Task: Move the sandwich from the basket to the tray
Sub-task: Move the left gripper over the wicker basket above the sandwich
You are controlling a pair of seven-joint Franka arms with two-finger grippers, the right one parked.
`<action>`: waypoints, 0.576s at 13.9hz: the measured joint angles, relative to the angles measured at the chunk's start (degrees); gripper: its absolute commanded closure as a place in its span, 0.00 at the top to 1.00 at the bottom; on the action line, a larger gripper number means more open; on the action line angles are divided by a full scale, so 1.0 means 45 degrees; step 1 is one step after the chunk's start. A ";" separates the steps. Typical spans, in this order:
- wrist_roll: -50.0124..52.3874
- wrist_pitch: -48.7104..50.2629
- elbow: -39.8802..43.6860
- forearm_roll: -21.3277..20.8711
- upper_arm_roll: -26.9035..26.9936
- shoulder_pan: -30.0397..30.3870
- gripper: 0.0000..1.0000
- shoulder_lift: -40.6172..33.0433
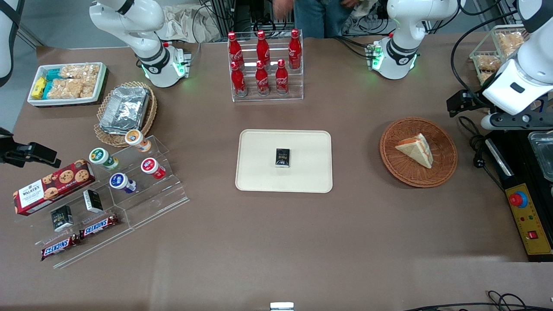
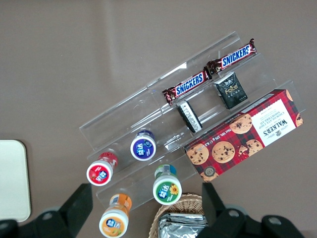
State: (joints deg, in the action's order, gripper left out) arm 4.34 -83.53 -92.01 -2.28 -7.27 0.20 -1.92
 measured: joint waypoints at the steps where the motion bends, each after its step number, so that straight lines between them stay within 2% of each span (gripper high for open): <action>1: 0.0015 0.0013 0.0000 0.0008 -0.0008 0.0000 1.00 0.0003; 8: 0.1305 0.0160 0.0000 0.0019 0.0000 0.0065 1.00 0.0036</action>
State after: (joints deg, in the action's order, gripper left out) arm 10.21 -82.81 -92.01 -2.19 -7.27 0.50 -1.75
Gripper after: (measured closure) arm 0.000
